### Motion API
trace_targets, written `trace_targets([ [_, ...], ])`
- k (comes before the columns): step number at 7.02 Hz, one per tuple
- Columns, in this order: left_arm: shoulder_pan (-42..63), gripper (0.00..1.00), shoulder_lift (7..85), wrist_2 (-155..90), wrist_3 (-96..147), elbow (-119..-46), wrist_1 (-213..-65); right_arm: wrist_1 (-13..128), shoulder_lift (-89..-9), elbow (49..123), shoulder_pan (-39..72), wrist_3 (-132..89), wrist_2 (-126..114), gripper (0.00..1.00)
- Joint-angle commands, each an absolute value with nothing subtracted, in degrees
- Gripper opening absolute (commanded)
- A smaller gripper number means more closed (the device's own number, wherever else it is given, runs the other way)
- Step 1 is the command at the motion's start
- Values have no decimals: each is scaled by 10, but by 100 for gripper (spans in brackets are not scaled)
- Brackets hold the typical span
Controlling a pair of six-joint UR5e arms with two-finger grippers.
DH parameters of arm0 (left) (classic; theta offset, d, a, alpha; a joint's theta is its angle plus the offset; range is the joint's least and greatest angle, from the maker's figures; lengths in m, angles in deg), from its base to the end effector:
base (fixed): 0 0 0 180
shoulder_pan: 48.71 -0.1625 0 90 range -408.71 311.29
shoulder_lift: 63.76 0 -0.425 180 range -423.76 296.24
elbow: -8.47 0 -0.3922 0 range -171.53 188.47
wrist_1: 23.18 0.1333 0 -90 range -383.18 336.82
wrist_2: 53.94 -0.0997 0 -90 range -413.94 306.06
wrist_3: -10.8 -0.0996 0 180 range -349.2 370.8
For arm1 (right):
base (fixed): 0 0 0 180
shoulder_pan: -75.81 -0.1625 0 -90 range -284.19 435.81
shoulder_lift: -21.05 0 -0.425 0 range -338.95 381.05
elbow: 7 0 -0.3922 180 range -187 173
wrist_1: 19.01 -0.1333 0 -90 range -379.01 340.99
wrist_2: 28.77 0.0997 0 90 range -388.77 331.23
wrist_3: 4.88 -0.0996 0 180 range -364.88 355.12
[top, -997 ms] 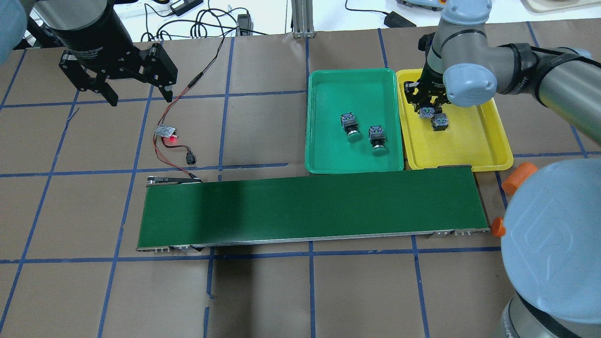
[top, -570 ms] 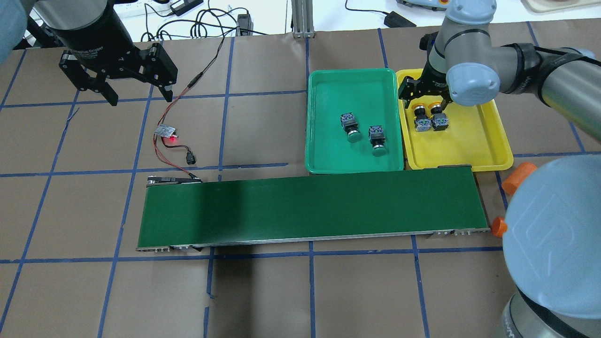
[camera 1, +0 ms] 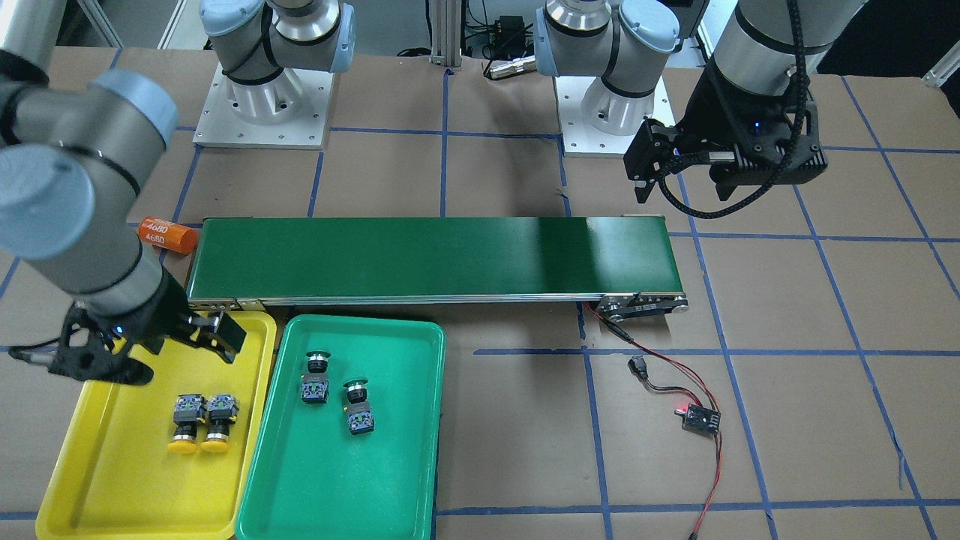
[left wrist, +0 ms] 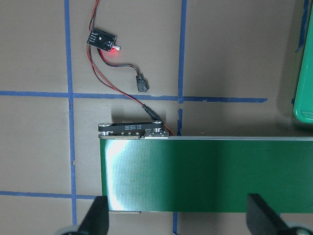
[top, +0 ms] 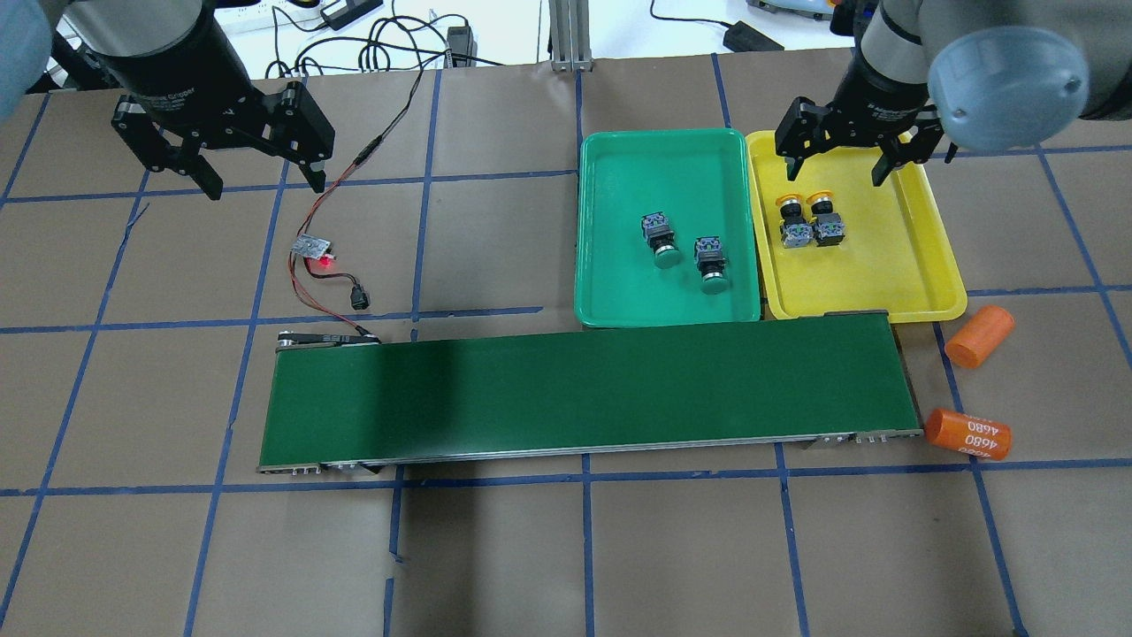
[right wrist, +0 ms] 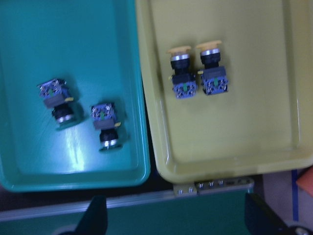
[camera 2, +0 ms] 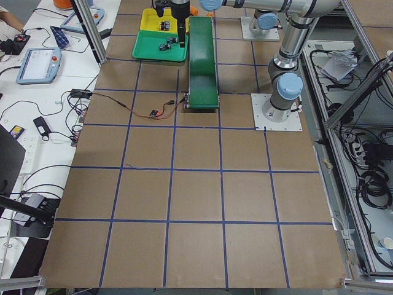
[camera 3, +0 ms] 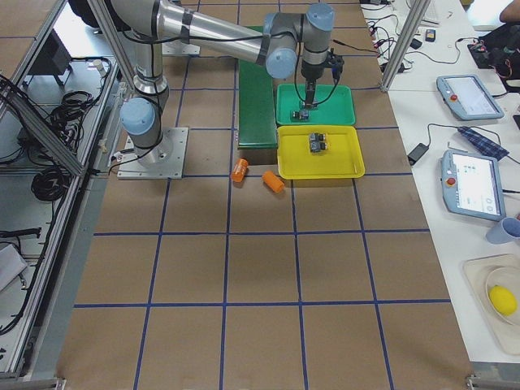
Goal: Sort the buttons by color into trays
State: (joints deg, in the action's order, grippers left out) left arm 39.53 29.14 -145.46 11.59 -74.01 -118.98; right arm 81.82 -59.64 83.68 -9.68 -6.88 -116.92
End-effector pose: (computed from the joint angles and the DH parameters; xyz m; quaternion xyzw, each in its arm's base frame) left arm -0.1149 -0.5138 0.5169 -0.0221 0.9996 0.0104 0.0132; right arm 0.0924 -0.5652 0.4158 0.0567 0.9982 -0.0077 0.0160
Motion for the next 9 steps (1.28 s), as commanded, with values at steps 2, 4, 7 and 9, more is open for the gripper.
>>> trace_targets([
  [2, 395, 100, 291, -1454, 116, -740, -1190, 678, -715, 841, -130, -111, -1161, 100],
  [4, 395, 100, 293, -1454, 116, -740, -1190, 679, -722, 881, -130, -109, -1156, 100],
  [7, 396, 100, 284, -1453, 116, -750, -1187, 679, -733, 878, -130, -103, -1171, 100],
  [9, 395, 100, 285, -1453, 115, -741, -1188, 678, -734, 878, -130, -110, -1174, 100],
])
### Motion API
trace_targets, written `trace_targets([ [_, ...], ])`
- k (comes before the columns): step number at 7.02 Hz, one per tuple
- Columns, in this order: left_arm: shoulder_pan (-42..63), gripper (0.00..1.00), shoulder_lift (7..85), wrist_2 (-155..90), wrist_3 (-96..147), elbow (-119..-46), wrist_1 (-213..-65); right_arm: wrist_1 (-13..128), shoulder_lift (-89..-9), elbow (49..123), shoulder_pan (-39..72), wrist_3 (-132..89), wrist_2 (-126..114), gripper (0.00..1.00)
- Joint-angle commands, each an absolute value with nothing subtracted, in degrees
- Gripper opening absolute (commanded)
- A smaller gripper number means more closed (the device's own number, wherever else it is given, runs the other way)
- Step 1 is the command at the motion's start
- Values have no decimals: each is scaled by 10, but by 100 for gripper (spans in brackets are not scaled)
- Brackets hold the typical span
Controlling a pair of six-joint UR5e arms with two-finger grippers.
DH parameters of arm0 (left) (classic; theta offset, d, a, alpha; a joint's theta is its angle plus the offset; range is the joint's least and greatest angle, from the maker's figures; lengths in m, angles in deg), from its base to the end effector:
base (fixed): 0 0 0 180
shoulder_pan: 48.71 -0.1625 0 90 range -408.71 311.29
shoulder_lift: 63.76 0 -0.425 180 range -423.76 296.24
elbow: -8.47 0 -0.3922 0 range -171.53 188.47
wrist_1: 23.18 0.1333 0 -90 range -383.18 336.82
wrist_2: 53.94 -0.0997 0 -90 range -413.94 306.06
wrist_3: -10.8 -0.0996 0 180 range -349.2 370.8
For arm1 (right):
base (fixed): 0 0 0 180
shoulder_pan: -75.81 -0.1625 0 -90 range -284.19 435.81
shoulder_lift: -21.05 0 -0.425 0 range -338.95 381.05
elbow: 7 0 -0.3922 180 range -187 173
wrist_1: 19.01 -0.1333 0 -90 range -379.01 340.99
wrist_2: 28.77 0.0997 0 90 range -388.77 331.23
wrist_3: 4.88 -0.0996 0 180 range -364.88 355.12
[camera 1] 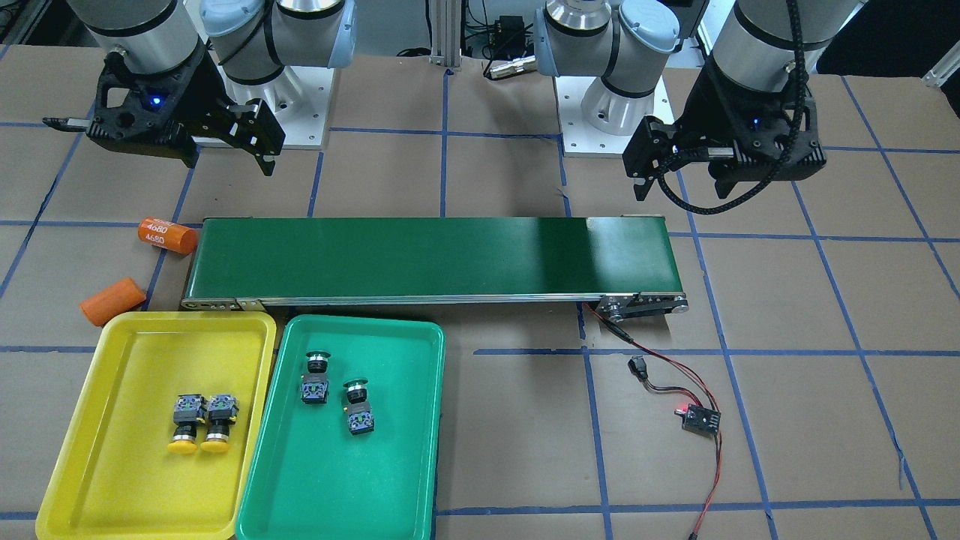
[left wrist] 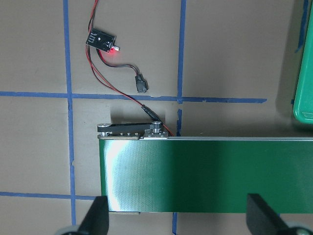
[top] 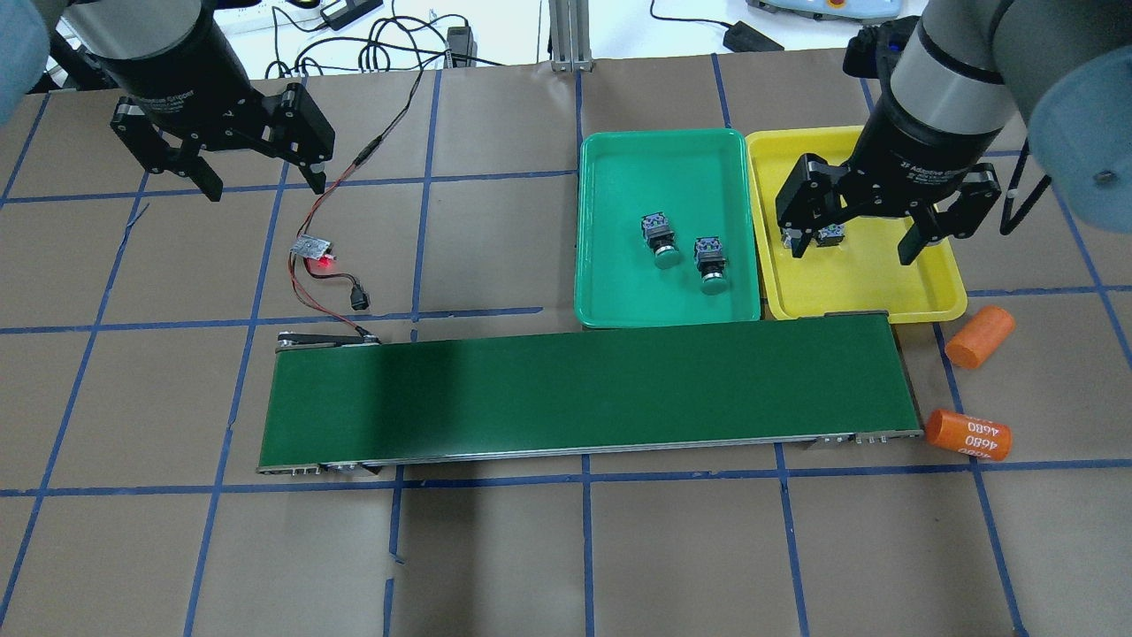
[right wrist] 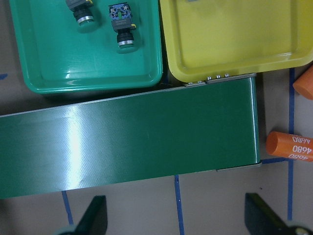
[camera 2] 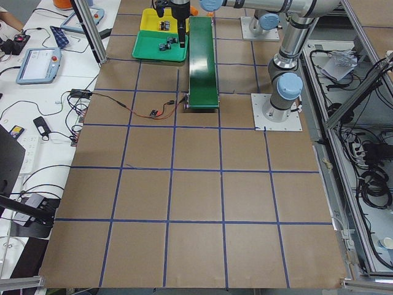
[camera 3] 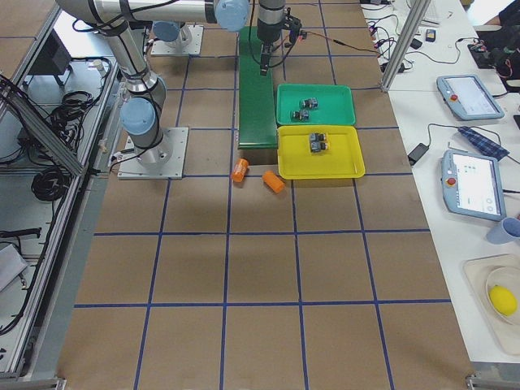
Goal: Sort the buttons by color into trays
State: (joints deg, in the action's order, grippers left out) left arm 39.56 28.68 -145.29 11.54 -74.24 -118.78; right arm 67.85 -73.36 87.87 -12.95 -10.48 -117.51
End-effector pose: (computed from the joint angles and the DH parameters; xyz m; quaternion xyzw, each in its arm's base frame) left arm -0.1156 -0.5110 0.5194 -0.0215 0.9997 0.0066 0.0117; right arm 0.1257 -0.4556 0.4775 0.0600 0.9976 0.0318 0.0098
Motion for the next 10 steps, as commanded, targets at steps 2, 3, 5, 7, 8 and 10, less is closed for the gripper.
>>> trace_targets([
  [2, 394, 100, 285, -1453, 115, -741, -1188, 675, -733, 880, -130, -104, -1182, 100],
  [3, 395, 100, 285, -1455, 115, -745, -1188, 675, -733, 882, -130, -104, -1180, 100],
  [5, 394, 100, 287, -1453, 115, -740, -1188, 672, -733, 887, -130, -104, -1179, 100],
  [7, 394, 100, 287, -1453, 115, -740, -1188, 676, -734, 885, -130, -104, -1176, 100],
  [8, 395, 100, 285, -1453, 115, -740, -1188, 674, -733, 886, -130, -104, -1176, 100],
  [10, 395, 100, 284, -1453, 115, -740, -1188, 674, -733, 887, -130, -103, -1180, 100],
])
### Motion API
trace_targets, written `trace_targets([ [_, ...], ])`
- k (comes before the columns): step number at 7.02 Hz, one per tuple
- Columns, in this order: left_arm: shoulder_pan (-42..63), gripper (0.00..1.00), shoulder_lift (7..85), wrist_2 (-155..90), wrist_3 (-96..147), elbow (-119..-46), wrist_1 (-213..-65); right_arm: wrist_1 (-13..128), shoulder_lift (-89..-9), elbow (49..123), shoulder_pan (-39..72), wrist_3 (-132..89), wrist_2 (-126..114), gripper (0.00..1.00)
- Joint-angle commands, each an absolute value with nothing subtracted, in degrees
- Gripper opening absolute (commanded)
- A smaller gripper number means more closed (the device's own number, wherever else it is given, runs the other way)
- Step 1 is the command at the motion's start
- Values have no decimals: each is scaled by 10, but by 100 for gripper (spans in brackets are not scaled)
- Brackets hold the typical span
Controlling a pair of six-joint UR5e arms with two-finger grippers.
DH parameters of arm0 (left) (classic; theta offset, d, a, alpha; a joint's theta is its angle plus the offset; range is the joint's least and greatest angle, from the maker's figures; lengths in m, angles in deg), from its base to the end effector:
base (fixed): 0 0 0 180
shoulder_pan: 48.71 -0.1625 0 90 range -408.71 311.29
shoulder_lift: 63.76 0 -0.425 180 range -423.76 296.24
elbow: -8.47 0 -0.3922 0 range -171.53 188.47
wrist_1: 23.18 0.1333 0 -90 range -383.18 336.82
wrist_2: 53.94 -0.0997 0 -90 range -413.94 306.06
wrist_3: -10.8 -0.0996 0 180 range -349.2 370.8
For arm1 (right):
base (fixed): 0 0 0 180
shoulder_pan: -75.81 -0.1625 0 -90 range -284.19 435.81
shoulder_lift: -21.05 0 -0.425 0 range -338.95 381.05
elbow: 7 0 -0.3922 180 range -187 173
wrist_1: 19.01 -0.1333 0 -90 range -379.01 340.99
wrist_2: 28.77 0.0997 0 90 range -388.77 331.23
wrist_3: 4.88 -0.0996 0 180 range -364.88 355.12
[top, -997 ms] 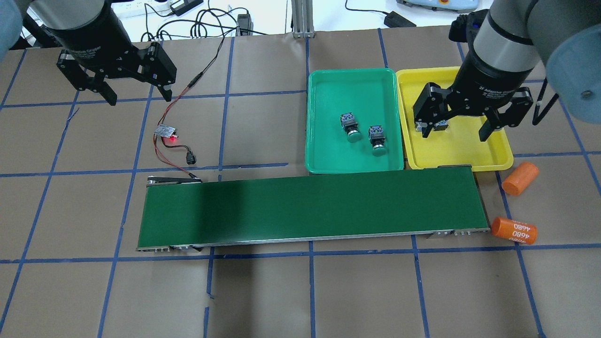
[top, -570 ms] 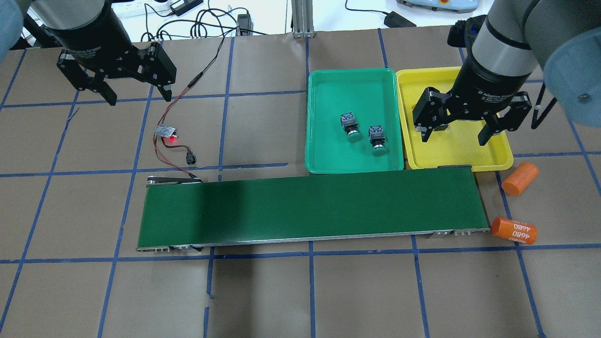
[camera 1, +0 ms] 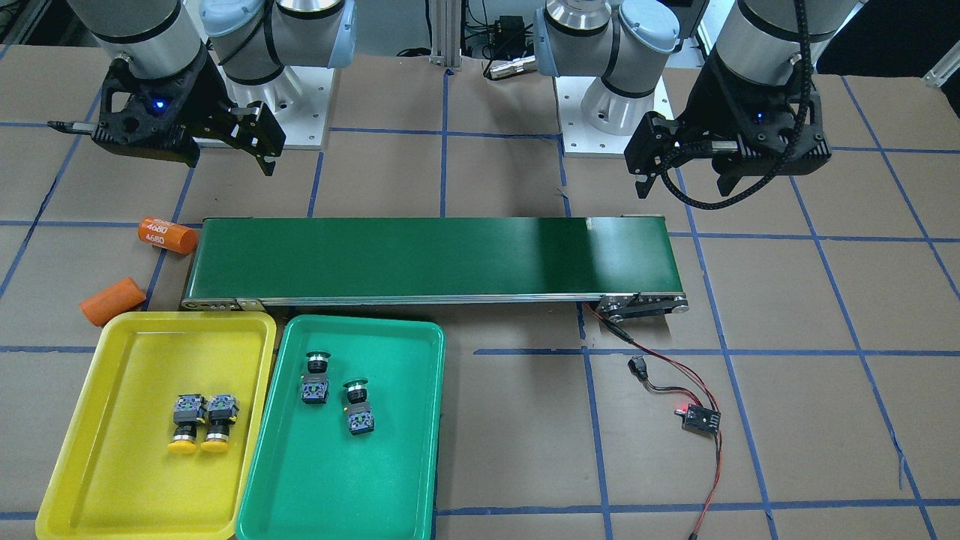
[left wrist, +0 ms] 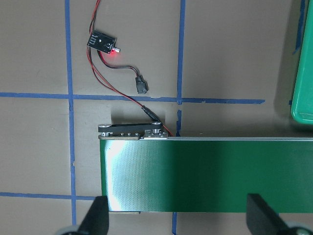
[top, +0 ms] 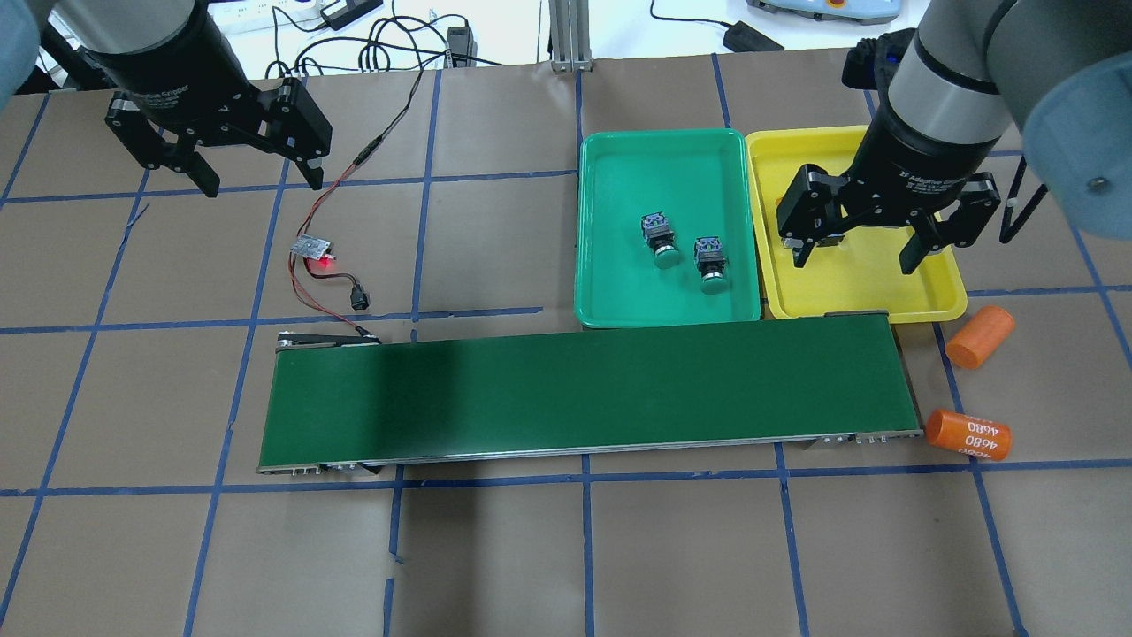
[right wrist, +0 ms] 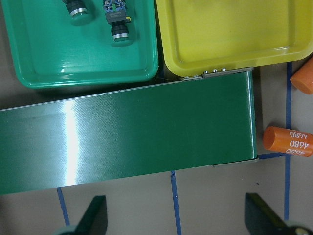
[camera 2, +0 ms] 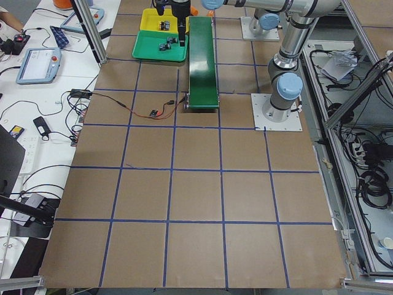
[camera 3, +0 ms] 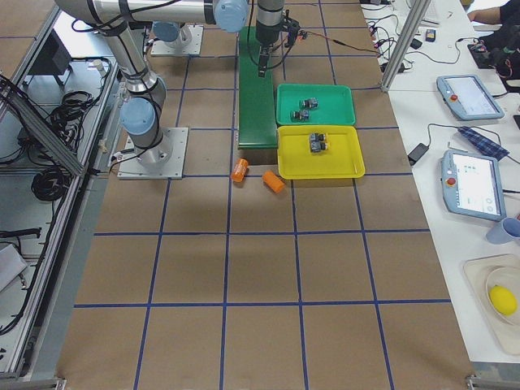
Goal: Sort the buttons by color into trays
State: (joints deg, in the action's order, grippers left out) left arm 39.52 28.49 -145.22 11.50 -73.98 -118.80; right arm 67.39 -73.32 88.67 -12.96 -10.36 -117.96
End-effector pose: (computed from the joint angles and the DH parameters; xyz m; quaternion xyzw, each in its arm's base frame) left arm -0.1154 -0.5102 0.5233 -0.0215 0.9997 0.0029 0.0111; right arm 0.1250 -0.4533 0.4696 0.0588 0.9973 0.0430 0.0055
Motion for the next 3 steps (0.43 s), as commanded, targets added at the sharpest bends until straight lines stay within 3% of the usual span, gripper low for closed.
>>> trace_targets([
  [1, 395, 100, 286, -1453, 115, -740, -1189, 674, -733, 887, -130, -103, -1182, 100],
  [3, 397, 100, 280, -1454, 115, -740, -1195, 680, -730, 887, -130, -104, -1174, 100],
])
